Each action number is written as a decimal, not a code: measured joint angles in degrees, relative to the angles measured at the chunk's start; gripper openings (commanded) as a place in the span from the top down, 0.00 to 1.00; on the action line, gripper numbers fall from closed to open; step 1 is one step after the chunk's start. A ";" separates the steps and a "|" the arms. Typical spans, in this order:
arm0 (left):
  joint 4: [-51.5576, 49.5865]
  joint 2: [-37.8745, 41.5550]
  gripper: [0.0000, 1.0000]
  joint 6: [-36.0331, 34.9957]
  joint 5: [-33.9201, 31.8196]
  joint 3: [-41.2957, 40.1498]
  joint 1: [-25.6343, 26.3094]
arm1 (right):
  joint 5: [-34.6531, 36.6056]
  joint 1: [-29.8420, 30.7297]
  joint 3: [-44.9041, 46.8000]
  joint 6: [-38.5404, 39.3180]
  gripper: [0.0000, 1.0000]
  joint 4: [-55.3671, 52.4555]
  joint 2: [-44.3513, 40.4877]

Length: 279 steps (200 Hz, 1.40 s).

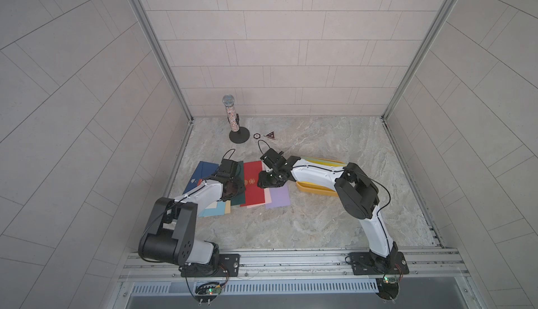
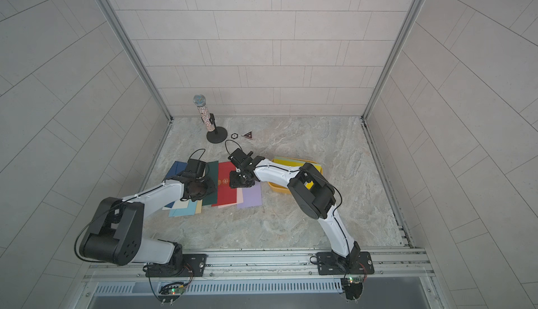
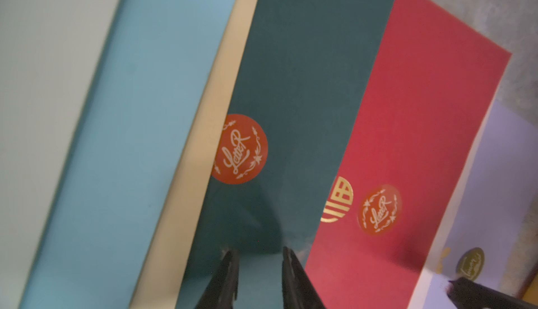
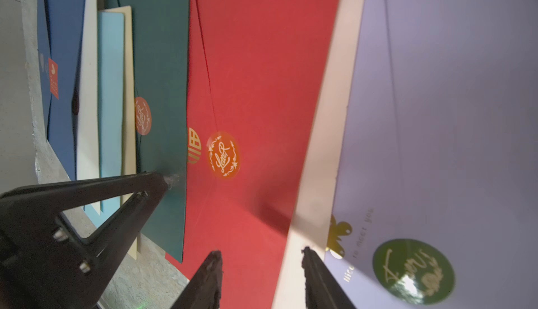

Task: Put the sealed envelopes into the storage box
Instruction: Pick up the envelope from the center of the board.

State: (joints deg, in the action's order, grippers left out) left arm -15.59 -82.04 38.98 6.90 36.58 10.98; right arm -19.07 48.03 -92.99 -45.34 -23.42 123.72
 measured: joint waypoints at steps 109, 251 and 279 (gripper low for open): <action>3.78 -0.76 0.68 0.13 1.07 -0.61 0.00 | -2.80 -0.11 1.62 -2.36 0.51 3.87 1.33; 6.43 -1.25 0.68 0.20 1.97 -1.07 -0.37 | -12.37 -2.01 4.57 -11.89 0.69 15.58 1.53; 6.45 -1.25 0.68 0.20 2.01 -1.09 -0.37 | -13.46 -1.84 5.31 -12.83 0.88 17.00 1.53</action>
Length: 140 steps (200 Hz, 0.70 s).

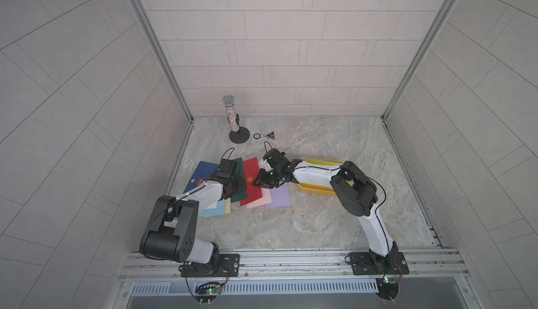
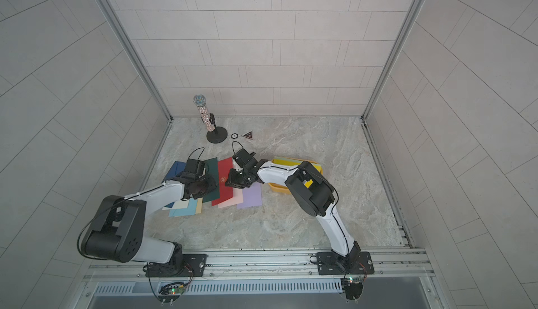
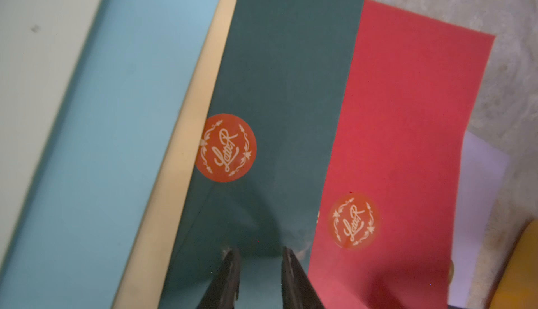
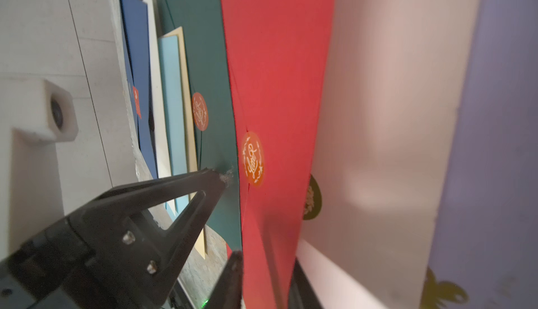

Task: Put the sealed envelopes into the storage box
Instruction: Pick up the envelope from the center of the board.

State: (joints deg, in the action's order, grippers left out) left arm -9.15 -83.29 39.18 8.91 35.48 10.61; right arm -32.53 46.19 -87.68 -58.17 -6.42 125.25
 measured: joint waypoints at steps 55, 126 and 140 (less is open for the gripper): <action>-0.72 2.84 0.58 0.15 2.29 -1.27 -0.09 | 1.16 0.15 0.17 4.20 1.00 -0.74 -0.85; -5.27 25.27 0.28 2.12 13.09 -1.03 -0.09 | 6.16 -1.79 10.14 18.36 1.00 -2.36 -24.59; -4.11 28.00 0.28 3.04 16.37 -1.03 -0.09 | 5.38 -2.97 13.25 19.91 1.00 -1.07 -29.70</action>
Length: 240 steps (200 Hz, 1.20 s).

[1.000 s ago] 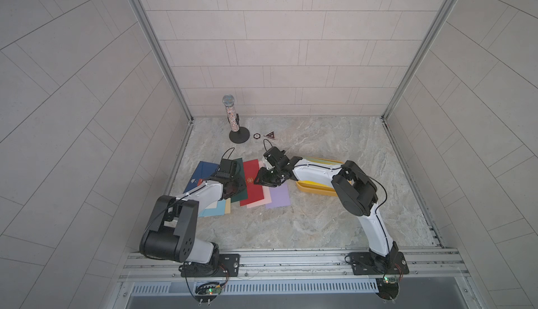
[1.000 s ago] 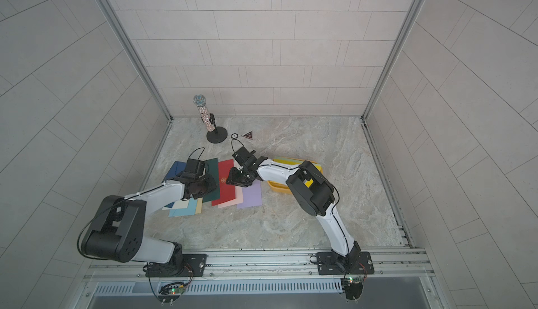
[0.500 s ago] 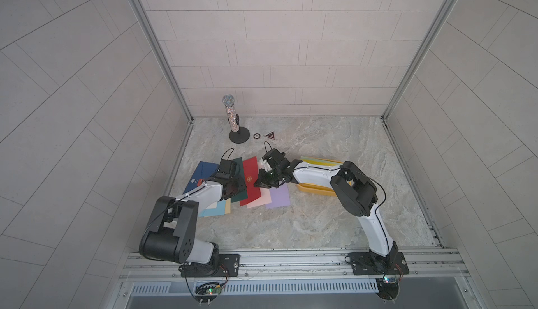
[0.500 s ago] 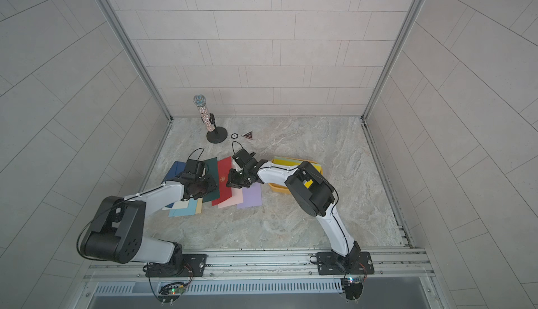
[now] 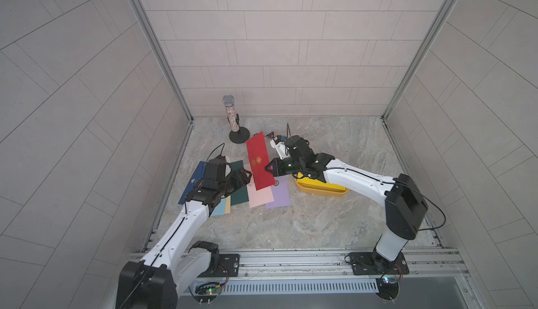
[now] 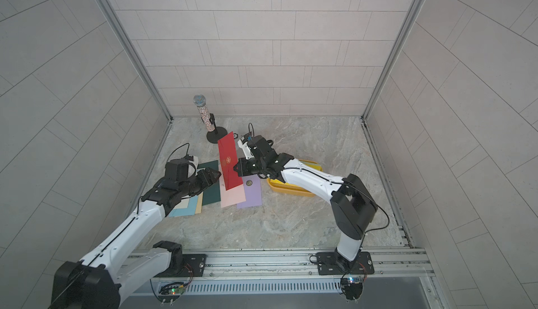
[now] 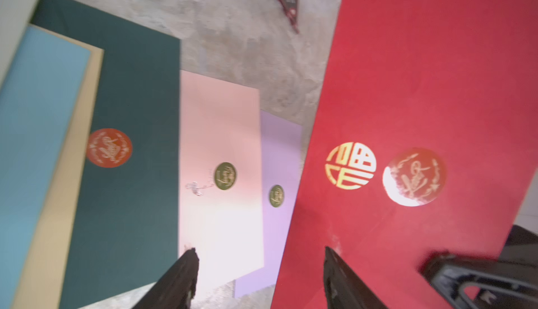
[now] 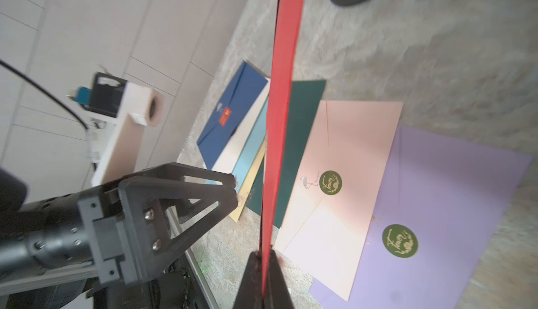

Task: Put the sealed envelopes into the storage box
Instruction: Pick up the envelope from the center of the board.

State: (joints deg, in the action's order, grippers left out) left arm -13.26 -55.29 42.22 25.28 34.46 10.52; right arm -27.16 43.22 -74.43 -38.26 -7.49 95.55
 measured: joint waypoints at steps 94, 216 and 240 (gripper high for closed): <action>23.43 4.87 0.39 11.58 19.71 -3.78 0.17 | -17.79 -2.84 20.85 -7.96 1.00 20.26 -14.27; 27.12 7.10 0.71 14.82 21.86 -4.17 1.51 | -23.32 -5.16 20.61 -14.16 1.00 28.74 -11.76; 27.08 7.10 0.73 14.80 21.88 -4.17 1.73 | -23.91 -5.60 20.61 -13.68 1.00 27.80 -11.76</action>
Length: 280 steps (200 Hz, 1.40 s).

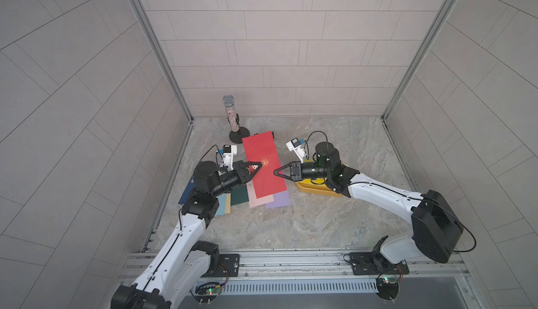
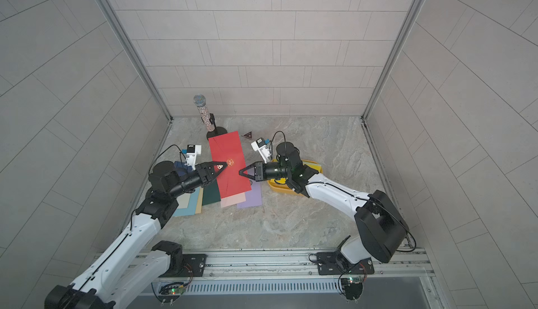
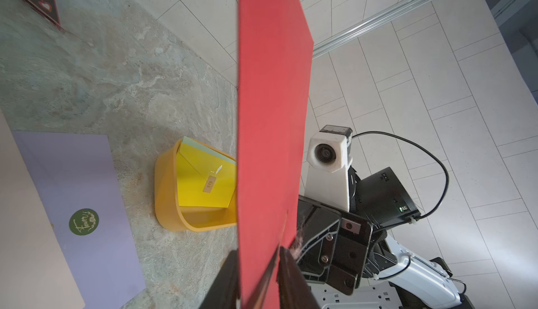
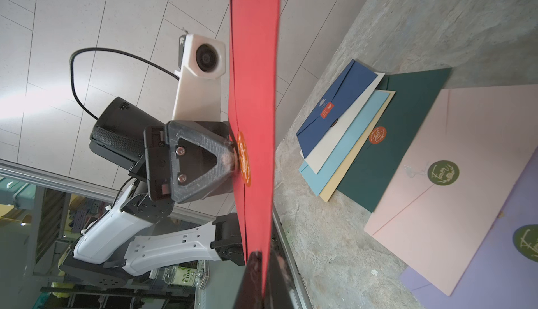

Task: Put the sealed envelopes into the storage box
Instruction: Pick up the envelope from the center of the board, then place the envelope in the storage box.

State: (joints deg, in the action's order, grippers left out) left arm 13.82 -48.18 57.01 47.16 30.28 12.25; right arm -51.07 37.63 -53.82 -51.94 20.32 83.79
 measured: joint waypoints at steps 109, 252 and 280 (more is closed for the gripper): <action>-4.76 0.81 1.00 -3.34 -1.27 1.16 1.07 | 0.79 -2.54 0.09 5.62 0.58 -8.52 -2.25; -40.02 -35.71 1.00 -70.20 -12.28 50.49 22.69 | 53.40 -6.51 24.35 24.90 0.63 -47.98 -50.60; -48.81 -48.04 1.00 -84.59 -15.39 63.12 26.21 | 56.59 -4.92 25.24 23.17 0.64 -50.66 -55.30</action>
State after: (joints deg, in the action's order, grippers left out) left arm -34.98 -96.23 -27.57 31.77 93.41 38.46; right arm 5.52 32.71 -28.58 -28.77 -30.35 28.49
